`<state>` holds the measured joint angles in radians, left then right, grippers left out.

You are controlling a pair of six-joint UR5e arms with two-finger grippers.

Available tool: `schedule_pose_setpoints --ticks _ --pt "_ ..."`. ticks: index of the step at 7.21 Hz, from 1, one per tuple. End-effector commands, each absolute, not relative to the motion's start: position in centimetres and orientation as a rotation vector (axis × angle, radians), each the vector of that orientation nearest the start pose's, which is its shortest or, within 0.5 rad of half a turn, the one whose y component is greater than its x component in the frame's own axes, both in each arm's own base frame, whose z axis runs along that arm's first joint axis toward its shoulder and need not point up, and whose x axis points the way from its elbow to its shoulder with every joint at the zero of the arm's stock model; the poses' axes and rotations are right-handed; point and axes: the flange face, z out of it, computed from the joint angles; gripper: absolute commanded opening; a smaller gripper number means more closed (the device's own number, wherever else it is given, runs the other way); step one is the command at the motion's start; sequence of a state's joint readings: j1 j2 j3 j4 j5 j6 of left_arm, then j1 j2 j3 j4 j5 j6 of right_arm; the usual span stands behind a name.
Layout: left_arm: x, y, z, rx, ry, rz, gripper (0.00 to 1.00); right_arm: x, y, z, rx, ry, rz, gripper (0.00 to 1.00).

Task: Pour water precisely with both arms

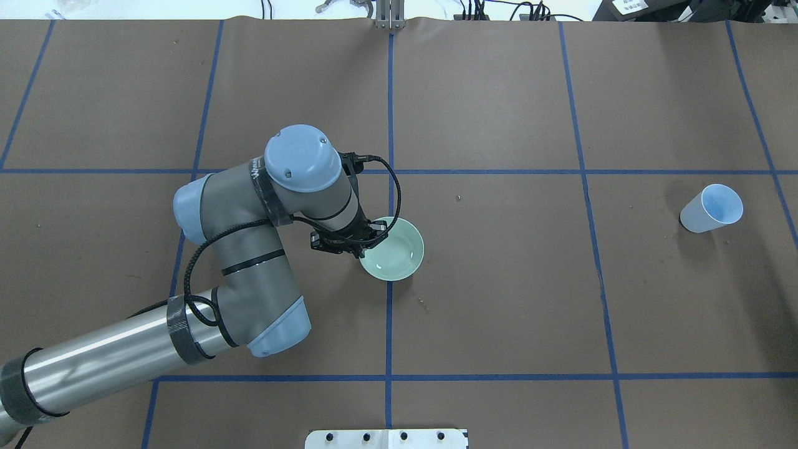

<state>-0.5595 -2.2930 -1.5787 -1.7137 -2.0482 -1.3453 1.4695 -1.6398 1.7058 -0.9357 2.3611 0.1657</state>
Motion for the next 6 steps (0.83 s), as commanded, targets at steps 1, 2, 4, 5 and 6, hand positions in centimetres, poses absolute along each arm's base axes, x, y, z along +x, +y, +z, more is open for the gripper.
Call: schedule_pose_setpoints --ticks 1,2,4,5,6 --pt "47.1 -47.5 23.2 -0.107 0.989 -0.134 0.00 1.5 -48.7 54.9 0.555 -0.847 -0.218 0.99" --pt "42.1 -47.4 27.0 -0.083 0.988 -0.072 0.00 1.5 -48.6 54.9 0.555 -0.850 -0.218 0.99" --pt "31.2 -47.0 37.5 -0.004 0.912 0.031 0.00 1.1 -48.7 55.2 0.546 -0.849 -0.222 0.99" --pt "26.4 -47.1 42.2 0.018 0.882 0.089 0.00 1.3 -48.7 55.2 0.542 -0.848 -0.217 0.99" --pt "21.8 -46.7 46.8 0.024 0.862 0.132 0.00 1.3 -48.7 55.3 0.523 -0.844 -0.209 0.99"
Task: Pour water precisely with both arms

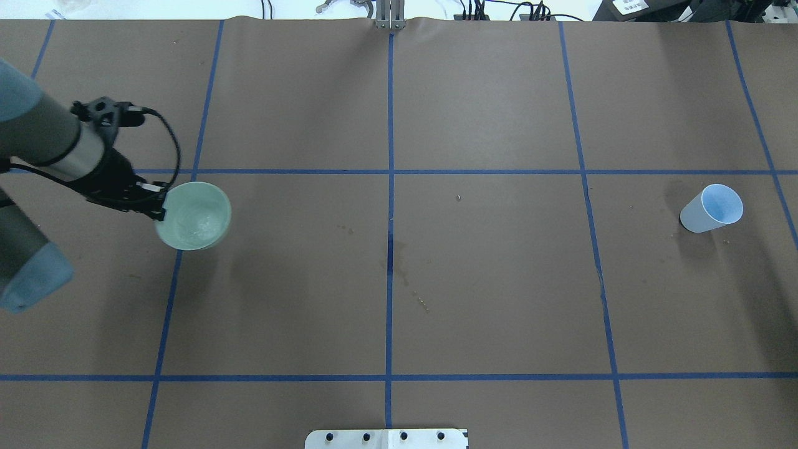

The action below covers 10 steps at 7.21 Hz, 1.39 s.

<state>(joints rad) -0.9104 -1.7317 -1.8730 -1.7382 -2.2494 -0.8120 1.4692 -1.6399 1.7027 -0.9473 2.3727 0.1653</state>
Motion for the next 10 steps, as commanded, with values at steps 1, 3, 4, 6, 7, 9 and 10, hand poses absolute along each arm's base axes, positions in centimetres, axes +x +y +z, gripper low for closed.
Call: schedule_pose_setpoints --ticks 1,3,4,6,7,9,10 --pt "19.9 -46.7 48.8 0.018 0.844 0.118 0.00 0.9 -48.7 55.4 0.517 -0.846 -0.215 0.99" --pt "17.2 -48.6 54.7 -0.005 0.797 0.125 0.00 0.6 -48.8 55.8 0.488 -0.842 -0.207 0.99" --pt "17.3 -49.1 55.5 -0.018 0.791 0.117 0.00 0.6 -48.8 55.7 0.487 -0.844 -0.207 0.99" --pt "17.7 -49.4 56.7 -0.040 0.782 0.115 0.00 0.8 -48.7 55.7 0.488 -0.845 -0.205 0.99" --pt "17.9 -49.5 57.9 -0.038 0.783 0.117 0.00 0.8 -48.8 55.7 0.487 -0.843 -0.204 0.99" --pt "17.9 -49.6 59.3 -0.036 0.785 0.119 0.00 1.1 -48.7 55.6 0.492 -0.843 -0.198 0.99" --pt "18.0 -49.7 59.2 -0.033 0.787 0.121 0.98 1.0 -48.7 55.7 0.485 -0.844 -0.198 0.99"
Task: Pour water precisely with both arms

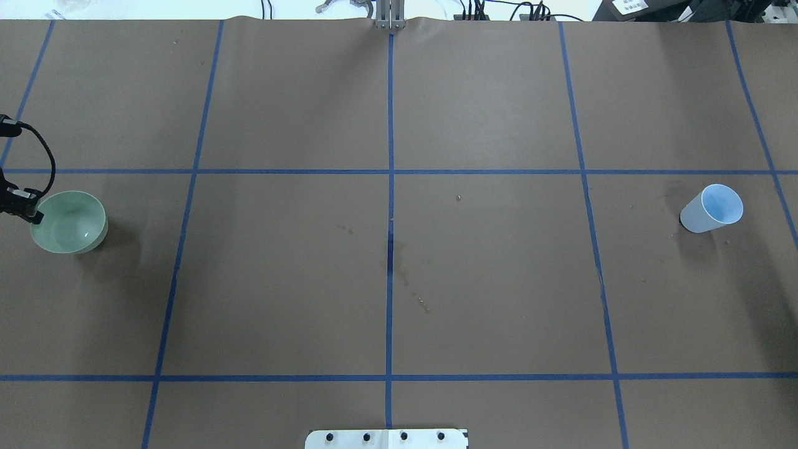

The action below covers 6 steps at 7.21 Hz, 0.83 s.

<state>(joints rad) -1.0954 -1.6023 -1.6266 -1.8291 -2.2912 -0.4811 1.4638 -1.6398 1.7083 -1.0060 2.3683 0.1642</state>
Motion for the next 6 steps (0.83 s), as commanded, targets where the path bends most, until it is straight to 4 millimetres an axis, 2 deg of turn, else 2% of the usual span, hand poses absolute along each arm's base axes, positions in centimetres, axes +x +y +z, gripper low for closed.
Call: schedule_pose_setpoints --ticks 1,2,3,4,5,6 --pt "17.8 -49.5 58.9 -0.026 0.790 0.121 1.00 0.9 -48.8 55.8 0.482 -0.838 -0.198 0.99" --pt "17.3 -49.1 57.3 0.003 0.806 0.131 1.00 0.7 -48.9 56.2 0.436 -0.835 -0.182 0.99" --pt "13.7 -50.2 54.6 0.079 0.820 0.099 1.00 0.2 -49.2 56.2 0.432 -0.822 -0.209 0.99" --pt "9.4 -51.1 54.5 0.147 0.814 0.142 1.00 -0.3 -49.3 56.7 0.419 -0.793 -0.225 0.99" --pt "3.5 -51.5 55.6 0.169 0.772 0.174 1.00 -0.1 -50.3 56.7 0.374 -0.777 -0.238 0.99" --pt "-1.1 -51.4 56.6 0.166 0.748 0.192 1.00 0.3 -51.3 56.5 0.325 -0.761 -0.274 0.99"
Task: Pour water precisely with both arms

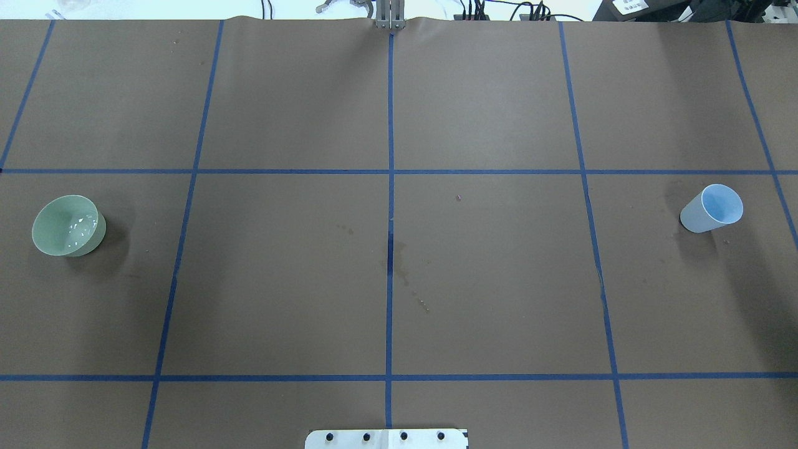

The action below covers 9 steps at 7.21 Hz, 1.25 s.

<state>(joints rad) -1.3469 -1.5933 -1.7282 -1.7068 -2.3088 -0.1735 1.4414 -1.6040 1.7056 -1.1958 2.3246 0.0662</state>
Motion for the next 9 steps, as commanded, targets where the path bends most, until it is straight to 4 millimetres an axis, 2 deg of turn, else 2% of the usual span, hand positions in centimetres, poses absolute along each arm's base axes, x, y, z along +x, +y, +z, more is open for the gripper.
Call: schedule_pose_setpoints --ticks 1,2,3,4,6,7,9 --pt "-4.5 -51.0 58.3 0.152 0.737 0.207 1.00 0.7 -53.1 55.5 0.259 -0.749 -0.316 0.99" --pt "-5.6 -50.0 59.9 0.112 0.742 0.170 1.00 1.5 -54.8 54.1 0.203 -0.741 -0.339 0.99" --pt "-5.5 -48.9 60.5 0.094 0.783 0.154 1.00 1.3 -55.4 53.5 0.125 -0.747 -0.341 0.99" --pt "-5.9 -48.7 60.6 0.095 0.785 0.142 1.00 2.1 -55.3 53.1 0.106 -0.758 -0.317 0.99" --pt "-5.8 -48.8 60.2 0.059 0.794 0.045 1.00 2.3 -54.6 54.6 0.077 -0.749 -0.299 0.99" --pt "-5.8 -48.8 60.2 0.055 0.796 0.038 1.00 2.4 -53.9 55.5 0.063 -0.747 -0.294 0.99" --pt "-5.8 -48.3 60.6 0.059 0.796 0.045 1.00 2.4 -53.4 56.0 0.056 -0.746 -0.295 0.99"
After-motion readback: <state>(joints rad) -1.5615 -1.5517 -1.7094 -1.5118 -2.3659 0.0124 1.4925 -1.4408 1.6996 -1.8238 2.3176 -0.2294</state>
